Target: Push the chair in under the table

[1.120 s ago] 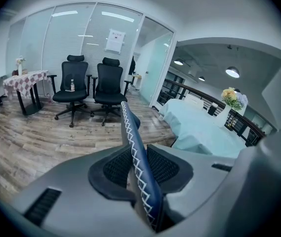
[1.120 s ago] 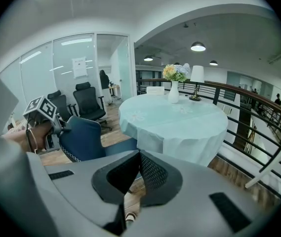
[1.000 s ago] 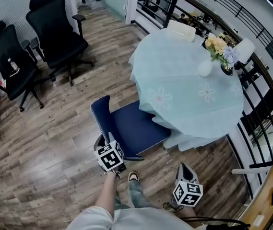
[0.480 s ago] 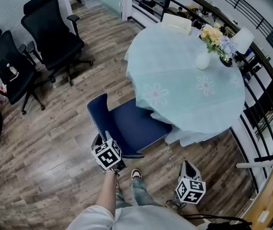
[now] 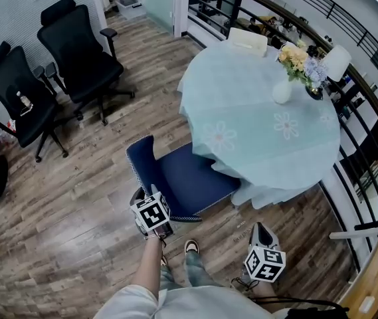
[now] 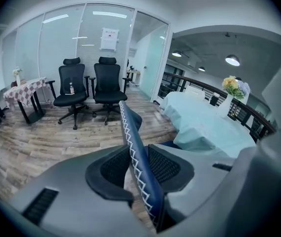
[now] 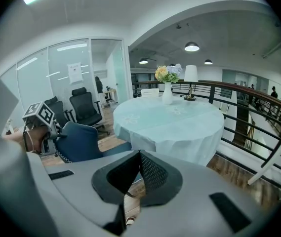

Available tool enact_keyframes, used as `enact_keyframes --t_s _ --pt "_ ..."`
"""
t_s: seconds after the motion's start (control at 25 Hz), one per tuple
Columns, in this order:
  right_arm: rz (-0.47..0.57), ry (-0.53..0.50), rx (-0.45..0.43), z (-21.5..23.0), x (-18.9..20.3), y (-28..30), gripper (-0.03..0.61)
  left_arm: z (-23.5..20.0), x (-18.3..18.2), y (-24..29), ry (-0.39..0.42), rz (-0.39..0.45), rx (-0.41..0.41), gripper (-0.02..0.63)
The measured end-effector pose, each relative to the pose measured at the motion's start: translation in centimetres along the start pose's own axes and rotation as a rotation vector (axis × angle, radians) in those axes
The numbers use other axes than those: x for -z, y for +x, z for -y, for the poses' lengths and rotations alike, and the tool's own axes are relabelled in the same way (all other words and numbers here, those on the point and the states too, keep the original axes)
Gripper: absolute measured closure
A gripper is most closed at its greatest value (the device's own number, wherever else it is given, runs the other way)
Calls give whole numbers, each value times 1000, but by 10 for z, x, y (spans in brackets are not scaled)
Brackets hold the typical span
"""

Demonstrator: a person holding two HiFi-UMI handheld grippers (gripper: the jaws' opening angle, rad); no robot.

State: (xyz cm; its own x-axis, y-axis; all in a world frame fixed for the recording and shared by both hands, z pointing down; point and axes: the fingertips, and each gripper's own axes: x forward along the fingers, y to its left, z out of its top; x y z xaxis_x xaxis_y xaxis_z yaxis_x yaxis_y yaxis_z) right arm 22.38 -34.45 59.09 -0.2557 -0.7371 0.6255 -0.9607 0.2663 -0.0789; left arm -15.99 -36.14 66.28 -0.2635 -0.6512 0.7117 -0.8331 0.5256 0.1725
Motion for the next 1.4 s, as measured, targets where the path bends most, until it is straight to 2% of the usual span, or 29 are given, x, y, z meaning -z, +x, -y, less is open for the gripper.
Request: enact_keyframes --t_s 0.12,0.32,0.6,0.8,0.96,1.2,1.4 --pt "12 7 13 0 -4 -6 561 -1 1 -2 16 -31 34 488" --pt "36 15 16 -9 -8 -12 561 -1 0 -13 19 -28 66 479" --pt "68 22 2 -33 -9 -22 561 -9 -18 -47 52 26 104 475" --pt "83 33 -11 -49 -4 -26 561 -10 -22 -73 66 45 178 475" --pt "105 36 -20 -61 -5 -33 561 1 -29 -110 120 91 268 476" --pt "149 24 -41 -86 -10 -43 561 22 -43 -176 255 224 384 477" --pt "184 33 -52 -104 -5 -53 561 33 -29 -205 301 266 455 500"
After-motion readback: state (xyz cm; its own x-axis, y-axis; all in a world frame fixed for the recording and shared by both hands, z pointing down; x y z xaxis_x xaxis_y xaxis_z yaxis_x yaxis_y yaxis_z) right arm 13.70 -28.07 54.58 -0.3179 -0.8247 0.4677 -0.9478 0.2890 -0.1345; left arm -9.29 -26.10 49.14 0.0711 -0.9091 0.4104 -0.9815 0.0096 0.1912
